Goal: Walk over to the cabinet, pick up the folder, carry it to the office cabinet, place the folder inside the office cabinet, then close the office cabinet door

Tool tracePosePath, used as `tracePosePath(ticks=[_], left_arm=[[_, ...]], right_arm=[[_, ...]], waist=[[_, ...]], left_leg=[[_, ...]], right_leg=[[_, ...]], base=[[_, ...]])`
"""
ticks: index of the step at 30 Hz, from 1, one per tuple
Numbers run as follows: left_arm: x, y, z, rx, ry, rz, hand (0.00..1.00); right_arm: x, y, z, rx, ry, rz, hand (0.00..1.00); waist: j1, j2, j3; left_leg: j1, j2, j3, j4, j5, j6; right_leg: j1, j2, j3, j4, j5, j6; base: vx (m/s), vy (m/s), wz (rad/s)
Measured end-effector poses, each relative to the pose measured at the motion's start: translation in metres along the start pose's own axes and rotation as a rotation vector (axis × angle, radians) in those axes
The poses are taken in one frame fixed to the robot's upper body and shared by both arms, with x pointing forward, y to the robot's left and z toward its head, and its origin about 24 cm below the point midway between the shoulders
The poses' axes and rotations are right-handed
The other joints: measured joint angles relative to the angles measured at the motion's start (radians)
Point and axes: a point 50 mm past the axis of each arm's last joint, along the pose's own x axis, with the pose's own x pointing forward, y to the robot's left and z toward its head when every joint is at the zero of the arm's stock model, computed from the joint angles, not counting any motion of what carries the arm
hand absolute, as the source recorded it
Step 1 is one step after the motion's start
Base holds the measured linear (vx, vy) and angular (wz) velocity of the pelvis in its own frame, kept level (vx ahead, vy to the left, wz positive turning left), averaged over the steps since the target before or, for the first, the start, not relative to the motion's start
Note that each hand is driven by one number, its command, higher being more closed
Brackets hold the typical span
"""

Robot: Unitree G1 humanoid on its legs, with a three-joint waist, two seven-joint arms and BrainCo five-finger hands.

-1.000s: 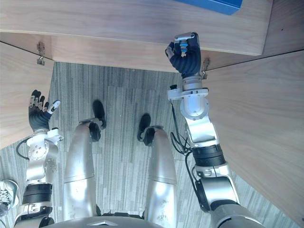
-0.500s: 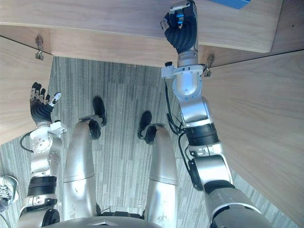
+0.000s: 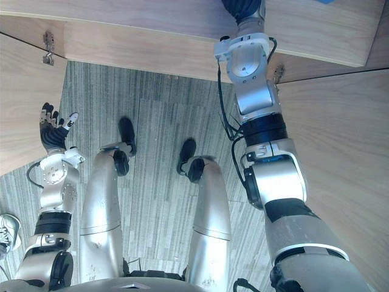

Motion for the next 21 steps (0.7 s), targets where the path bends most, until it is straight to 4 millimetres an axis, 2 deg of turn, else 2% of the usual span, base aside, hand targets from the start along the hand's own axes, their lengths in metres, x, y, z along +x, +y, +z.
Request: tracePosePath(ticks=[6, 11, 16, 21], left_arm=[[0.012, -0.003, 0.004, 0.005, 0.001, -0.004, 0.00], [0.012, -0.003, 0.002, -0.007, 0.012, -0.003, 0.00], [0.008, 0.002, -0.004, -0.002, 0.032, 0.000, 0.00], [-0.005, 0.012, -0.017, 0.009, 0.074, 0.020, 0.00]], right_arm=[[0.015, -0.011, 0.001, 0.031, 0.031, -0.053, 1.00], [0.018, -0.013, -0.001, 0.099, 0.057, -0.077, 1.00], [0.021, -0.016, -0.003, 0.144, 0.085, -0.092, 1.00], [0.021, -0.017, -0.005, 0.191, 0.103, -0.106, 1.00]], waist=[[-0.005, 0.000, 0.000], [-0.014, 0.000, 0.000], [-0.013, 0.000, 0.000], [-0.013, 0.000, -0.001]], left_leg=[[-0.004, -0.006, 0.012, -0.013, 0.009, 0.001], [-0.007, -0.012, 0.013, -0.011, 0.013, 0.006], [-0.008, -0.013, 0.016, -0.010, 0.011, 0.009], [-0.009, -0.012, 0.021, 0.004, 0.011, 0.009]], right_leg=[[-0.008, -0.013, -0.001, -0.001, 0.000, 0.001], [-0.010, -0.021, -0.001, 0.004, -0.001, 0.002], [-0.013, -0.027, -0.001, 0.008, -0.001, 0.002], [-0.014, -0.030, 0.003, 0.020, -0.002, 0.001]], base=[[0.00, 0.034, 0.07], [0.00, 0.042, 0.04], [-0.02, 0.040, 0.02], [-0.01, 0.038, -0.01]])
